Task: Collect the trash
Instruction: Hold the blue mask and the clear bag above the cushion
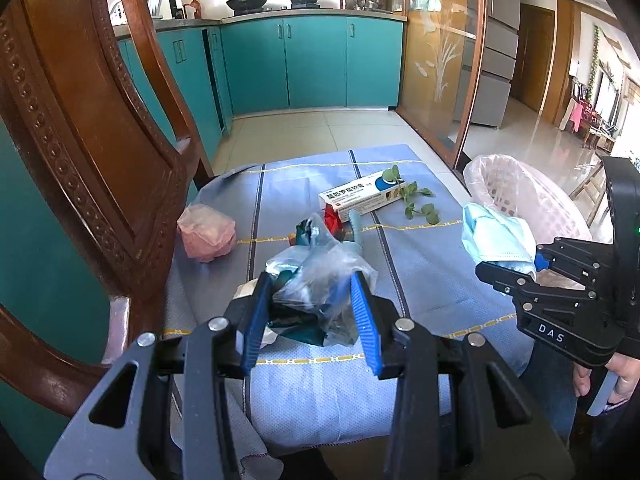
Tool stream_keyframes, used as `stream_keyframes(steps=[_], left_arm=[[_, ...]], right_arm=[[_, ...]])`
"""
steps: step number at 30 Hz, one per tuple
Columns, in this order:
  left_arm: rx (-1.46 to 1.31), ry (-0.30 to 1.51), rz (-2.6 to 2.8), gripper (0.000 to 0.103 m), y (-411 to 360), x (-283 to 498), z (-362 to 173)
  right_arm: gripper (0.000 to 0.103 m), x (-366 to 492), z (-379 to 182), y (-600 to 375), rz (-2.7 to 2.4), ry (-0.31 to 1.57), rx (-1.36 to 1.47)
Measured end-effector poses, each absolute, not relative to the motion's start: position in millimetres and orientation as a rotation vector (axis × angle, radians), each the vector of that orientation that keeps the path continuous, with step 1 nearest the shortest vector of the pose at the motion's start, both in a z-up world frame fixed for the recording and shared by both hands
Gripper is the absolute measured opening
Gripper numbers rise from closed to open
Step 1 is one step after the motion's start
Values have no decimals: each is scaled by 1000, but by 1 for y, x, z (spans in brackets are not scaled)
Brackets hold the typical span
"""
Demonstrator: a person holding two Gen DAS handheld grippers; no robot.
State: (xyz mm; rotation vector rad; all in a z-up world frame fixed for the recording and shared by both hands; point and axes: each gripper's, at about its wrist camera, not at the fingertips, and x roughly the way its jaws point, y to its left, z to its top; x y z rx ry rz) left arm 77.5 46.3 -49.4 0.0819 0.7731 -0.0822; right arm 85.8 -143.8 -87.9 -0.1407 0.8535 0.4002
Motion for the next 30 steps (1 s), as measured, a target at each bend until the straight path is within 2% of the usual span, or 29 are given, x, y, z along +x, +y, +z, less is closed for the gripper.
stream_keyframes(steps=[25, 30], left_arm=[[69, 781, -77, 41, 49, 78, -55], [56, 723, -68, 41, 51, 72, -48]], right_arm=[[31, 82, -91, -144, 397, 860, -151], [31, 81, -90, -142, 395, 854, -157]])
